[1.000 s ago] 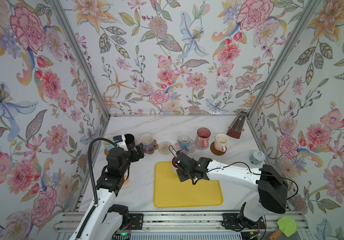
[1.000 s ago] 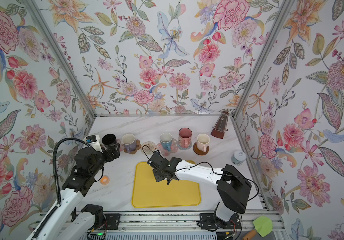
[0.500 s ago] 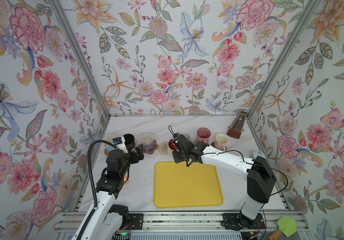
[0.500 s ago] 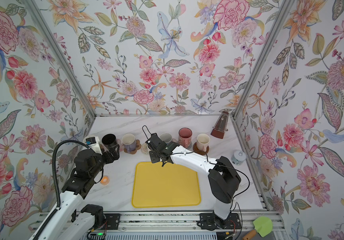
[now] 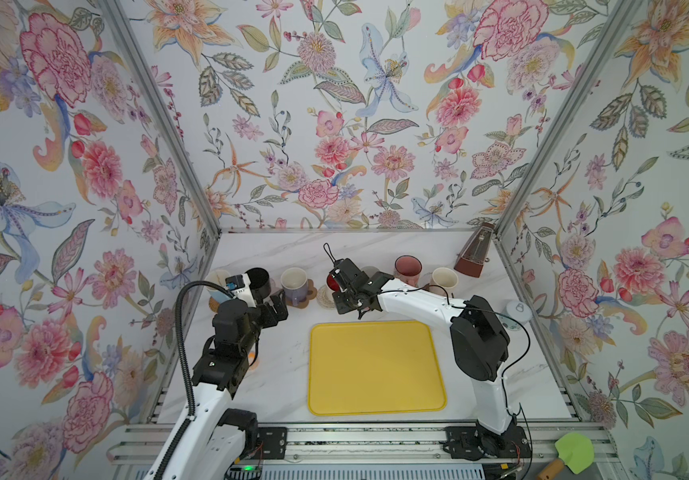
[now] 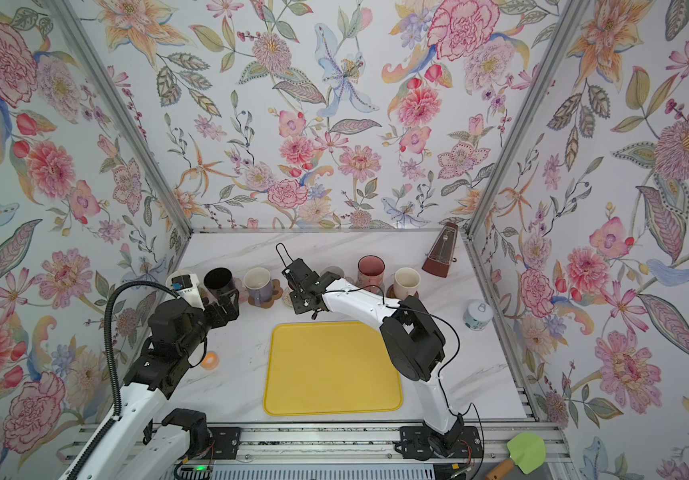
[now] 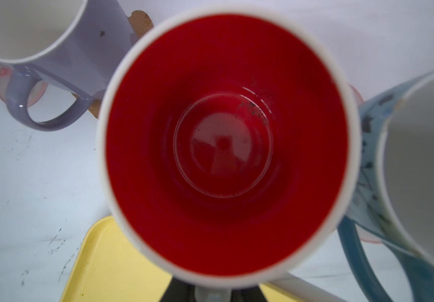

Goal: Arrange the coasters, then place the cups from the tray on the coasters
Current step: 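Lift the red-inside mug with the right gripper toward the round woven coaster, then lower the red-inside mug onto the round woven coaster and open the right gripper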

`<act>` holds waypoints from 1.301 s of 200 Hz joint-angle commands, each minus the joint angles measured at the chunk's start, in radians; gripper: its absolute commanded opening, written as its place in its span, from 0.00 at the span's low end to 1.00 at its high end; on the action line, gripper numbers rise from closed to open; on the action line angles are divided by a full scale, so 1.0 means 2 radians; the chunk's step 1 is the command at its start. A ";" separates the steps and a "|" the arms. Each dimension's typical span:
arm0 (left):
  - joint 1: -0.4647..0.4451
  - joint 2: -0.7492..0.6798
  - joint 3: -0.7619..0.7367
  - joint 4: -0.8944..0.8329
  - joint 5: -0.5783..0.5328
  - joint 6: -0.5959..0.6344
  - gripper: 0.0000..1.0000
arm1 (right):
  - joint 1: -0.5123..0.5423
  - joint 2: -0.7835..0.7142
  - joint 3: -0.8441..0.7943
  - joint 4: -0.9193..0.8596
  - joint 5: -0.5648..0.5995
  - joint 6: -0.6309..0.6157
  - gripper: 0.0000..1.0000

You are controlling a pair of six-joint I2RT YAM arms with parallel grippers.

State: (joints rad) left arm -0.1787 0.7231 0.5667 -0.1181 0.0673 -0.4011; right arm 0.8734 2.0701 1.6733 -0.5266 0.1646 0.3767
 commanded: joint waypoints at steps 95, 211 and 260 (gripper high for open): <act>0.003 -0.005 -0.007 0.009 -0.012 0.000 0.99 | -0.006 0.047 0.062 0.027 -0.007 -0.008 0.00; 0.003 -0.005 -0.007 0.010 -0.014 0.000 0.99 | -0.008 0.073 0.080 0.027 -0.017 -0.005 0.00; 0.003 -0.004 -0.007 0.010 -0.013 0.000 0.99 | -0.007 0.078 0.078 0.026 -0.016 -0.004 0.00</act>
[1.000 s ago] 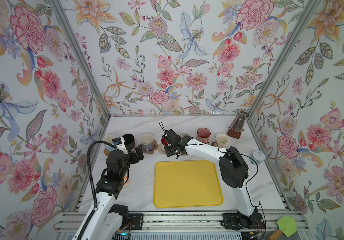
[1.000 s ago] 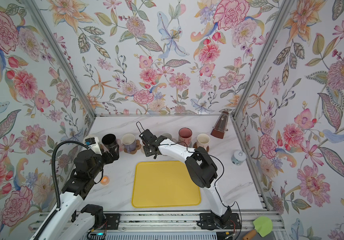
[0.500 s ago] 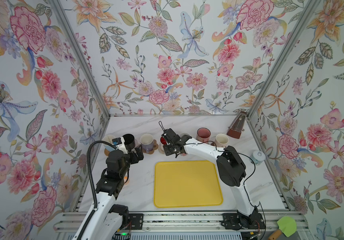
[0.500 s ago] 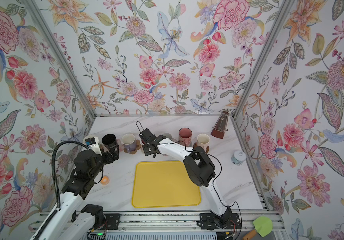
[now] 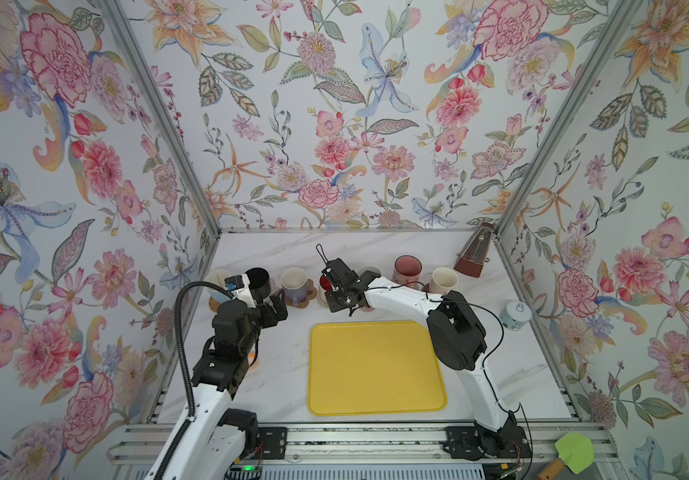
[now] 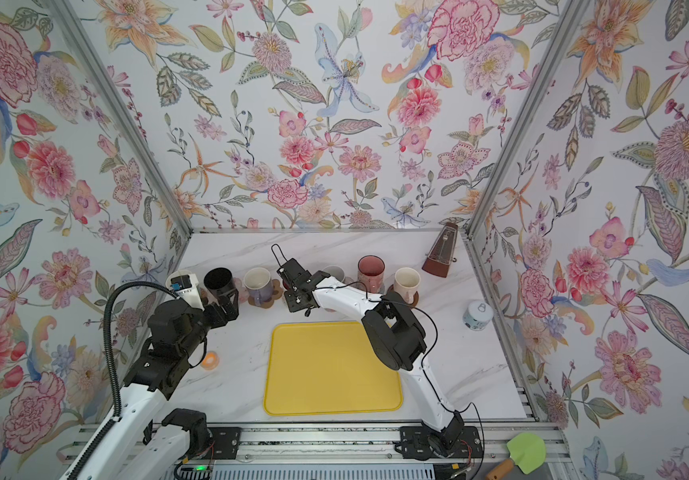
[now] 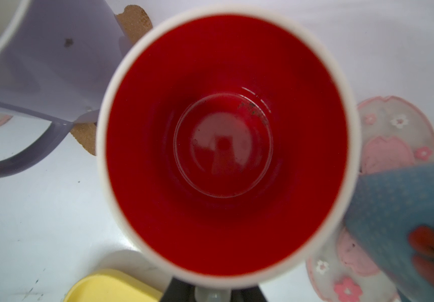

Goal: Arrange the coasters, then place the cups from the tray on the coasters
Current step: 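Lower the red-inside mug onto the round woven coaster and open the right gripper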

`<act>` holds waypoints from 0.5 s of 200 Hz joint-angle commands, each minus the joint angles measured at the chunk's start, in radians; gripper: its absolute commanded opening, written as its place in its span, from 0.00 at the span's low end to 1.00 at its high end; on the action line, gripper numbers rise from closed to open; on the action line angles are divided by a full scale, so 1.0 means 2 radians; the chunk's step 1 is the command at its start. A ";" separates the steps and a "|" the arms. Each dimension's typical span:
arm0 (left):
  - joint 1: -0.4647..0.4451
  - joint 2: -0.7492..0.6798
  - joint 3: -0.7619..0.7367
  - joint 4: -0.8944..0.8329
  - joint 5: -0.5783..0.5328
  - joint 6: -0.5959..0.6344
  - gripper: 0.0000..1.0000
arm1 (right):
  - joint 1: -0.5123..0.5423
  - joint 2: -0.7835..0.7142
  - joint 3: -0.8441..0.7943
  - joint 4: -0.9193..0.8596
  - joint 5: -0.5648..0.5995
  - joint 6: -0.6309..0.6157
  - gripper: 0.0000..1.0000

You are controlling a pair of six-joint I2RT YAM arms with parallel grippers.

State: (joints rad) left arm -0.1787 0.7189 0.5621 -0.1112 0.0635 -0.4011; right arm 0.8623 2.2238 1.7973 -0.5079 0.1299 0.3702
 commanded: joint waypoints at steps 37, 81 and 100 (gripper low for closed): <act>0.003 -0.001 -0.005 0.006 -0.013 0.000 0.99 | 0.001 0.003 0.017 0.015 0.004 0.000 0.00; 0.003 -0.001 -0.003 0.005 -0.013 0.000 0.99 | 0.002 0.004 0.016 0.013 0.005 -0.001 0.04; 0.003 0.000 -0.003 0.005 -0.016 0.000 0.99 | 0.002 0.004 0.016 0.012 0.005 -0.001 0.05</act>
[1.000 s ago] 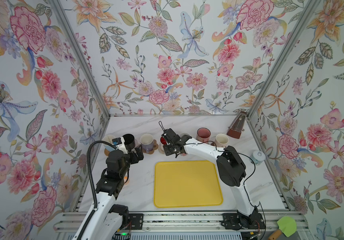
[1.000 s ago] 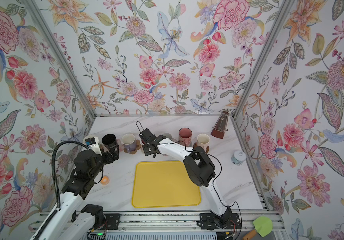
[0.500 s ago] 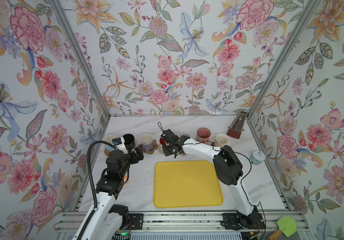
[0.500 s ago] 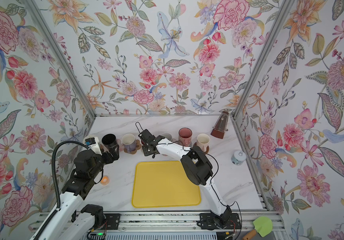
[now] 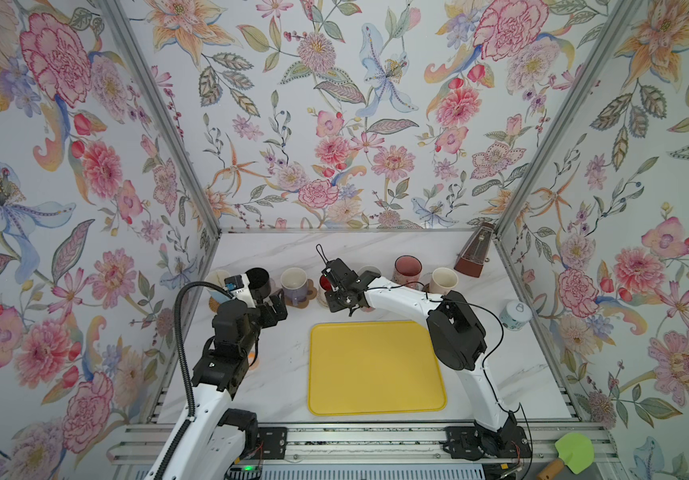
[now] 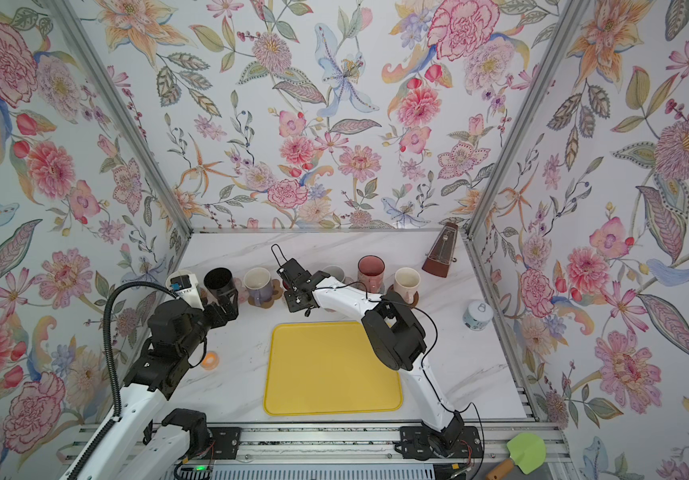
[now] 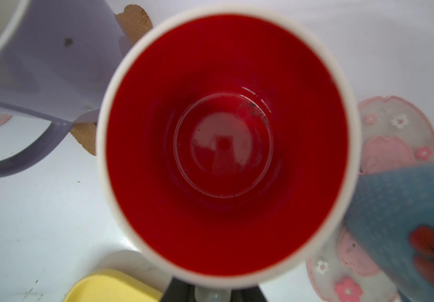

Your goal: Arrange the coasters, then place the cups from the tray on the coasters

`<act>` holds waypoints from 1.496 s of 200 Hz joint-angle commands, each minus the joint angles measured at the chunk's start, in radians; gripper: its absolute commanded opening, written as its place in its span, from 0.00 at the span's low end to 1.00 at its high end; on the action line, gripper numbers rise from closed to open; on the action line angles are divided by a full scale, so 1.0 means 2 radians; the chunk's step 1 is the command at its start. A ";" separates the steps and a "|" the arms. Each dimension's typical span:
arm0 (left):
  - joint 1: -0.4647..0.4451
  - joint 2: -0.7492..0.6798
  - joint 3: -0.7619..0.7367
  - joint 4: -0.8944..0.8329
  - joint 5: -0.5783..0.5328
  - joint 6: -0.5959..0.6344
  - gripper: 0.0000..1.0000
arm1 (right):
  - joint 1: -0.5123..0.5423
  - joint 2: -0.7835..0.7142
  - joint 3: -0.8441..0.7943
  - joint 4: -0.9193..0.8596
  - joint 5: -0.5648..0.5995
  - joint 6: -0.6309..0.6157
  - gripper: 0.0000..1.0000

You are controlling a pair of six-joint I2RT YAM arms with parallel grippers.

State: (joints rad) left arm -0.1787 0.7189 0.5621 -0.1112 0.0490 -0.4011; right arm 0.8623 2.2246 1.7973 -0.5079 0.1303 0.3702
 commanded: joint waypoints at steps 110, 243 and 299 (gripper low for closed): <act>0.003 0.001 -0.002 0.004 -0.011 0.002 0.99 | 0.004 -0.014 0.022 0.013 0.002 -0.003 0.23; 0.003 0.000 -0.004 0.008 -0.019 0.002 0.99 | 0.005 -0.193 -0.139 0.133 0.076 -0.030 0.90; 0.003 -0.002 -0.008 0.013 -0.033 0.000 0.99 | -0.003 -0.291 -0.272 0.223 0.116 -0.054 0.99</act>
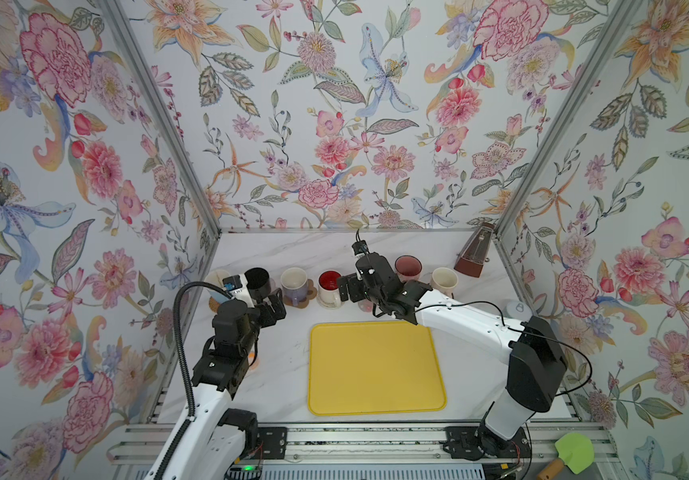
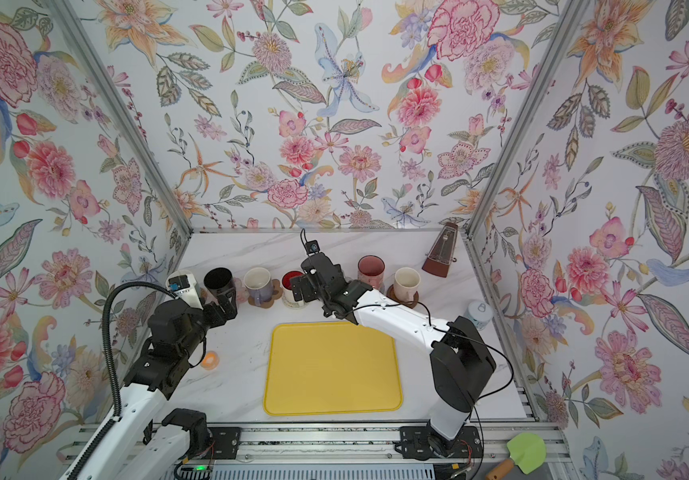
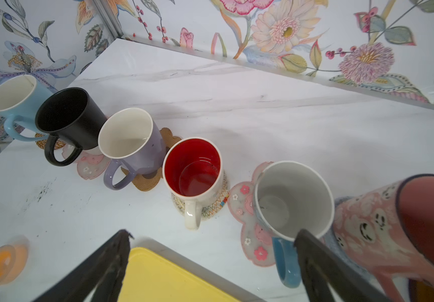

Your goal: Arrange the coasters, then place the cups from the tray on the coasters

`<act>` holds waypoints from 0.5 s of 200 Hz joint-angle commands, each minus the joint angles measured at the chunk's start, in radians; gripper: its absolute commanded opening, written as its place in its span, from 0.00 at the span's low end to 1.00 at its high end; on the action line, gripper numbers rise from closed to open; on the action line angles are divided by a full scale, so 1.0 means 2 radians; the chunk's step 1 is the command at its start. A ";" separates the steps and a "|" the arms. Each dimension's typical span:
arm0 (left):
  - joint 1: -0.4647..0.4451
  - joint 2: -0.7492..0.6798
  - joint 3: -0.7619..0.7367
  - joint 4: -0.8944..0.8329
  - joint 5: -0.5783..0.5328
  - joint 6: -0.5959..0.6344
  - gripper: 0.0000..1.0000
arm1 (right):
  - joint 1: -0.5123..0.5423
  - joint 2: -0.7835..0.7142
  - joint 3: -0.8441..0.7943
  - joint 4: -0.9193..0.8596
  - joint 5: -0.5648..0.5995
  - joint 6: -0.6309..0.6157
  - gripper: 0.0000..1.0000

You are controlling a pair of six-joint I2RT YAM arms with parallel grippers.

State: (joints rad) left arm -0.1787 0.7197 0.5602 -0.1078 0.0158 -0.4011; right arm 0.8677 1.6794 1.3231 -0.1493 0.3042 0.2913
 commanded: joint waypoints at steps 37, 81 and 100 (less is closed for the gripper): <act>0.003 -0.015 -0.011 0.012 -0.054 -0.003 0.99 | -0.018 -0.077 -0.096 0.069 0.084 -0.025 0.99; 0.003 -0.039 -0.033 0.034 -0.136 0.000 0.99 | -0.069 -0.202 -0.216 0.095 0.160 -0.057 0.99; 0.003 -0.048 -0.057 0.066 -0.170 0.008 0.99 | -0.117 -0.268 -0.281 0.098 0.182 -0.053 0.99</act>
State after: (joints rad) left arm -0.1787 0.6437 0.5037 -0.0521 -0.1928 -0.4011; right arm 0.7197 1.2644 0.8894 0.0135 0.5529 0.2081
